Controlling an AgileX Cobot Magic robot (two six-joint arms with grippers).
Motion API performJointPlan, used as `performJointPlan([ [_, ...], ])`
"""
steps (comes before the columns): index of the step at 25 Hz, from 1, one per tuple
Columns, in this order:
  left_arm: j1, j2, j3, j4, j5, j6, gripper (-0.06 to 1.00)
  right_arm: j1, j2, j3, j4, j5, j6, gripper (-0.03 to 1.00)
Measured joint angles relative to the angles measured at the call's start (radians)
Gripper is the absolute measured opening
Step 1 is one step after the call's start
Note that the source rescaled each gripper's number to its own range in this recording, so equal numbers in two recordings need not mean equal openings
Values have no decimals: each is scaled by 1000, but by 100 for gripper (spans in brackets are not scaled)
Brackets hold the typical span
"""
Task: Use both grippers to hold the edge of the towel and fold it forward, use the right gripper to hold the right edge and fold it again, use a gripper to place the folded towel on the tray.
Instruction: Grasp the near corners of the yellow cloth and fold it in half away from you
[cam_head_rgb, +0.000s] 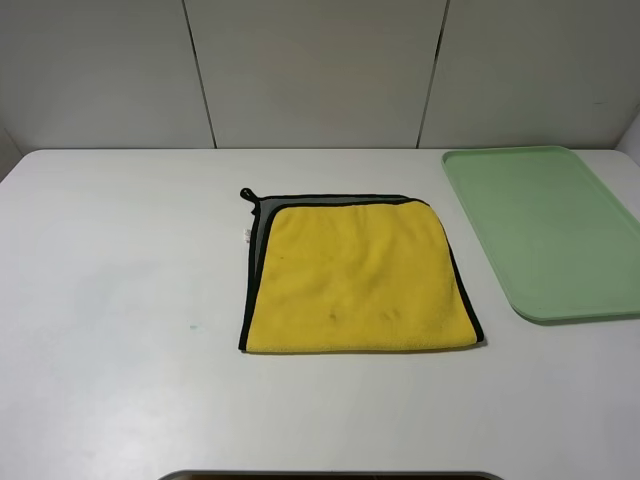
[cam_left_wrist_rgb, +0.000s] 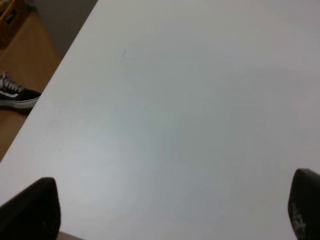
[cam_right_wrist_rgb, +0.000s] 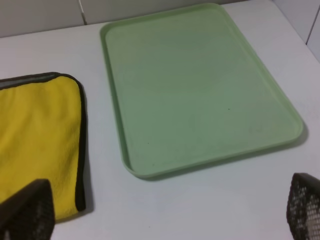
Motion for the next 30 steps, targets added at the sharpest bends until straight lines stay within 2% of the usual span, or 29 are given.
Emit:
performJointPlan([
  [6,0,12,-17,-37,-2,11,89,0,0,0,0,0,0,100],
  [10,0,126,-89,-92,7,118,86,0,50,-51,3,7,0,100],
  [13,-4,240,-160,-98,7,208,86,0,150,-125,3,7,-4,100],
  [16,-40,344,-220,-101,6,236,85,0,285,-208,3,7,-40,100],
  [20,-148,470,-268,-101,3,312,83,0,490,-303,3,5,-125,100],
  [24,-323,595,-278,-100,-9,429,83,18,674,-381,15,-22,-209,100],
  [28,-512,727,-278,-100,-33,494,82,146,837,-449,23,-44,-289,100],
  [30,-577,790,-278,-98,-49,514,82,232,905,-463,22,-56,-329,100],
])
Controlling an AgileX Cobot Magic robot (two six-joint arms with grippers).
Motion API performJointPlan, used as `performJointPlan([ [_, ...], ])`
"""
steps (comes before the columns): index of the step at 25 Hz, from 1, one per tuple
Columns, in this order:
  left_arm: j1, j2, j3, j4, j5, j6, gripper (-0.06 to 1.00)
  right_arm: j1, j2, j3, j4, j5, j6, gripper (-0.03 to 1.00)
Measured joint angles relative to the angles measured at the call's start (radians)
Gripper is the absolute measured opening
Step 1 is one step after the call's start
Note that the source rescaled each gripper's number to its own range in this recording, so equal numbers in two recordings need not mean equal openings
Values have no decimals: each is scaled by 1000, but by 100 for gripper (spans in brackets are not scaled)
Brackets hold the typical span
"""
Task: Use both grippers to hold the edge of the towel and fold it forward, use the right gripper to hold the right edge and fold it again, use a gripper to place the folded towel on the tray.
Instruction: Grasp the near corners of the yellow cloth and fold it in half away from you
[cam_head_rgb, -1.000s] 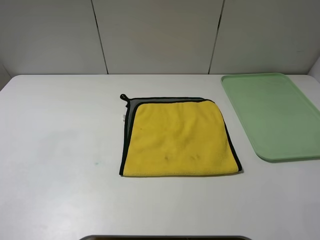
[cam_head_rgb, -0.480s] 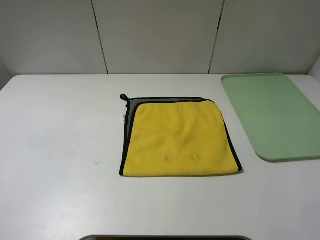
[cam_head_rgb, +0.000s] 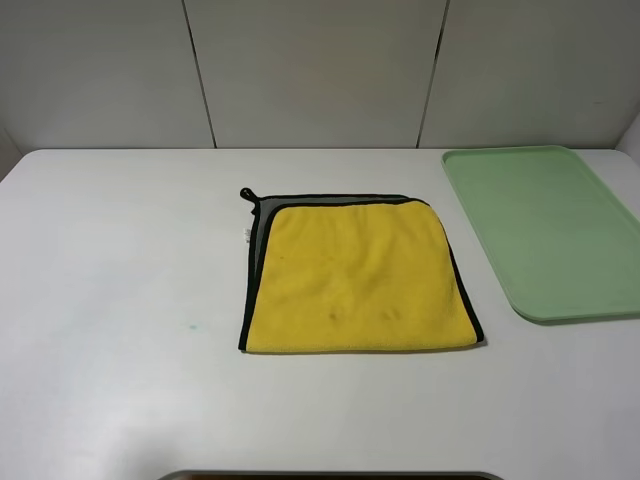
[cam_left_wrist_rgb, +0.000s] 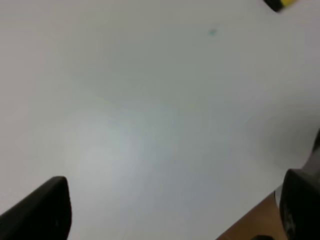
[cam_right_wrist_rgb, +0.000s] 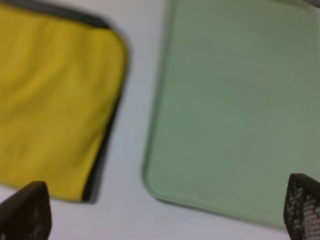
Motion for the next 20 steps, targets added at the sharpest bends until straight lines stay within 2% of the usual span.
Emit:
performJointPlan([
  [4,-72,129,0,17,-61,45,82,173,127,-4,-13,-34,-105,100],
  [7,-84,221,0,19,-131,95,82,282,217,-4,-56,-59,-180,100],
  [10,-89,317,0,17,-197,116,82,354,300,-4,-99,-87,-229,100],
  [14,-137,433,0,-27,-249,133,82,385,410,-4,-115,-121,-247,100],
  [20,-238,598,0,-36,-318,176,82,385,542,-4,-116,-160,-251,100],
])
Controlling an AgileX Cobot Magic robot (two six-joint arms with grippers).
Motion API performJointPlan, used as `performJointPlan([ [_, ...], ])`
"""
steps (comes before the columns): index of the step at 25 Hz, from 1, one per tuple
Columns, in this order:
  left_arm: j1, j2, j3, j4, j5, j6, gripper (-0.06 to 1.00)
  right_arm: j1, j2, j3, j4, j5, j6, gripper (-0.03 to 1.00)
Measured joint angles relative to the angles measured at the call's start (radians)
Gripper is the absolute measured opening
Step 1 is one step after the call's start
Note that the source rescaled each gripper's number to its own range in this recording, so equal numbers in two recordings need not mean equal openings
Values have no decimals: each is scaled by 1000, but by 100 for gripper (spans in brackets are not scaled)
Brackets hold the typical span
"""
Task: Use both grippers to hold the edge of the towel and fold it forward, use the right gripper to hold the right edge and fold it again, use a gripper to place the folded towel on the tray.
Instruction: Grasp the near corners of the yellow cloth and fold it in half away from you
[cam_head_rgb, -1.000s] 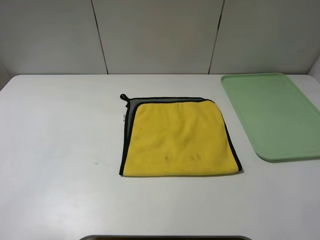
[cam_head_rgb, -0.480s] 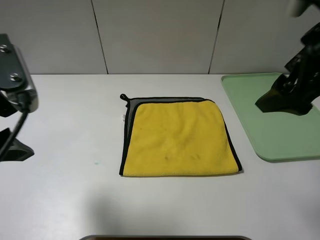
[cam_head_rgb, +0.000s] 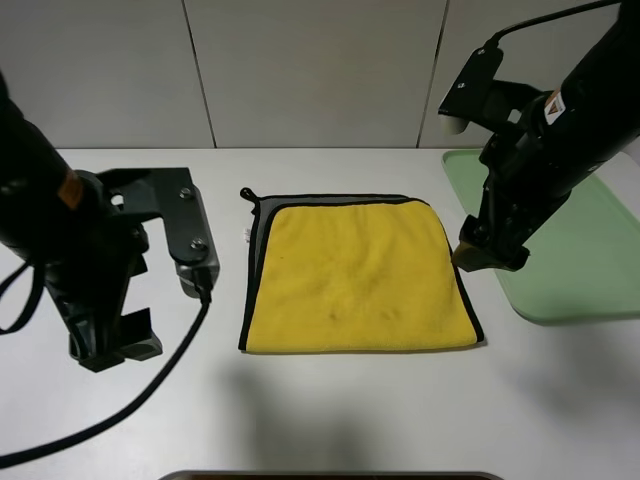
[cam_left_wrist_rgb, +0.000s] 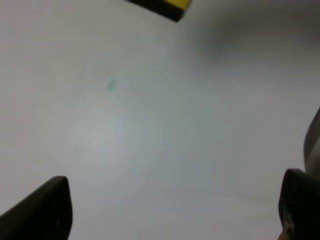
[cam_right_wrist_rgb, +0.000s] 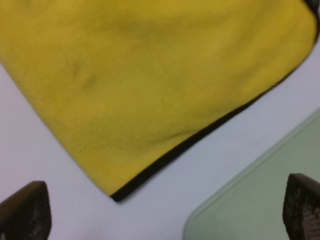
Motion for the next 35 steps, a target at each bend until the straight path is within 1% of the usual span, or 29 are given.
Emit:
performJointPlan([
  [4,-35,79,0,0,-46,6,82,0,69,0,0,-2,-7,100],
  [6,-40,107,0,0,-67,7,82,0,85,0,-1,-2,-44,100],
  [12,-41,147,0,-6,-100,10,82,0,89,6,-4,12,-220,100],
  [17,-41,166,0,-8,-118,32,82,0,89,93,-3,6,-412,100],
  [21,-41,169,0,-8,-128,35,82,0,89,188,0,-48,-479,100],
  [26,-41,174,0,-11,-143,35,82,0,92,285,1,-139,-535,100],
  [30,-41,174,0,-11,-153,36,82,0,101,313,4,-197,-554,100],
  [35,-41,174,0,-11,-172,36,82,0,166,315,4,-216,-596,100],
])
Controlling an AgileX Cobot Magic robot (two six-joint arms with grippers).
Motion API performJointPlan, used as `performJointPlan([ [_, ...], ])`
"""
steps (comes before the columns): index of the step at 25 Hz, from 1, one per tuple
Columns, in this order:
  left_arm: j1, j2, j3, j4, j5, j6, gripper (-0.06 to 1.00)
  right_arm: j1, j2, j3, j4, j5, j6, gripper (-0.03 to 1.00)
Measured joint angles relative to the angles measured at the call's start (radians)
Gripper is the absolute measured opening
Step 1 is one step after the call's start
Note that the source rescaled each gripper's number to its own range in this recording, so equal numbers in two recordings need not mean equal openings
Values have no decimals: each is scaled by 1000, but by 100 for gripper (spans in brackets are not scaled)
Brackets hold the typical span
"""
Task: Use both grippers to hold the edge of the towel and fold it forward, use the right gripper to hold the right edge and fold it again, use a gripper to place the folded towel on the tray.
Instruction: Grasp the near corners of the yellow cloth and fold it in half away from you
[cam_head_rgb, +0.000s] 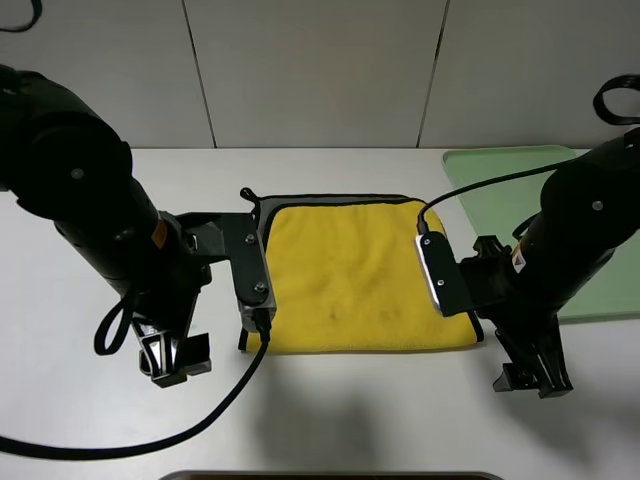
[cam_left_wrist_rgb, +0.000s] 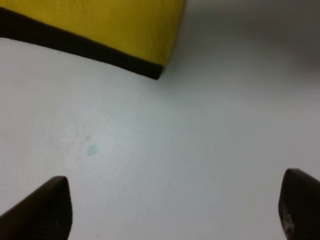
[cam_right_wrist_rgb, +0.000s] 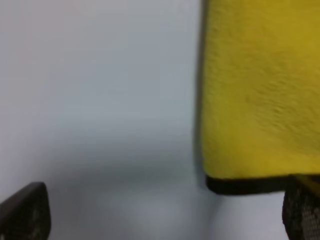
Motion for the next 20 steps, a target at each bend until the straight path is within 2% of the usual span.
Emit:
performJointPlan([
  [9,0,4,0,0,-40,19,82,0,97,0,0,-96,-36,100],
  [20,0,76,0,-3,-152,56,82,0,177,0,0,-121,-106,100],
])
